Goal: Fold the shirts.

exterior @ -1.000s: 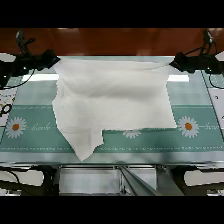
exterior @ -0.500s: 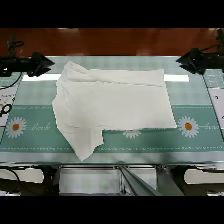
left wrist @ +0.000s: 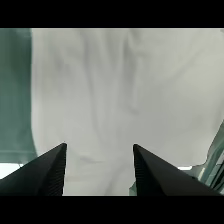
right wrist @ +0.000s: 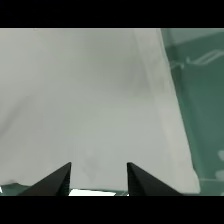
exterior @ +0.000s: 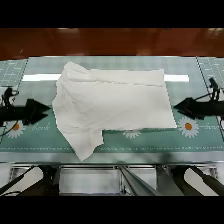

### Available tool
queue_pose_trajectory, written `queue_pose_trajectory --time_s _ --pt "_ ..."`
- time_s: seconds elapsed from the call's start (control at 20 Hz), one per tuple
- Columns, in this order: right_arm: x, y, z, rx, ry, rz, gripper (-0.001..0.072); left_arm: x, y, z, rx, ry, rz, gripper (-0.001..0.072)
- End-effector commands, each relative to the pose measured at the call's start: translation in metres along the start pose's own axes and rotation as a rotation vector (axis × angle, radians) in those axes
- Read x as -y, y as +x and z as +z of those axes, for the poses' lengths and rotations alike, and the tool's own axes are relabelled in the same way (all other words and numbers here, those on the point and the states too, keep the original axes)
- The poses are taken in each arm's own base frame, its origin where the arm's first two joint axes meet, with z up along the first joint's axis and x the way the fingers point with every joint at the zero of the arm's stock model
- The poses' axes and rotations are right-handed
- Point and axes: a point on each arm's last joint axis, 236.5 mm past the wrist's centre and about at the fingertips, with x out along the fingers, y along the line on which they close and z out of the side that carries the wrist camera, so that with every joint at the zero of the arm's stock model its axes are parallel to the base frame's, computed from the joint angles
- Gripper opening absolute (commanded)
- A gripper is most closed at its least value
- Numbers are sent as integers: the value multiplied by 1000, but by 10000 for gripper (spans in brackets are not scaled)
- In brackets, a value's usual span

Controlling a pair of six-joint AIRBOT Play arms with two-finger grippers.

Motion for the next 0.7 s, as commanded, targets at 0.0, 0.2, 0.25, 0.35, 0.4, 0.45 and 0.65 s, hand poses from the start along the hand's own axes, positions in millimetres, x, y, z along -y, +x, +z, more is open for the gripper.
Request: queue_pose_trajectory --time_s 0.0,0.2,0.25,0.35,0.4,0.45,0.65 --pt "4 10 -36 -15 10 18 405 -29 9 -41 -26 -98 -12 508" --pt "-2 10 -35 -11 20 40 405 -45 15 -42 -27 -97 43 508" --pt "-3 10 -33 -4 23 46 405 -46 17 -42 -34 -103 46 508" --pt "-4 10 -29 13 29 51 405 -48 24 -46 -61 -111 50 508" --pt "-4 10 -28 18 30 50 405 -48 29 -49 -84 -112 49 508" --pt "-4 10 -26 23 31 50 405 -47 33 -53 -108 -110 48 508" --pt "-3 10 -23 37 32 46 405 -39 55 -66 -179 -68 57 508"
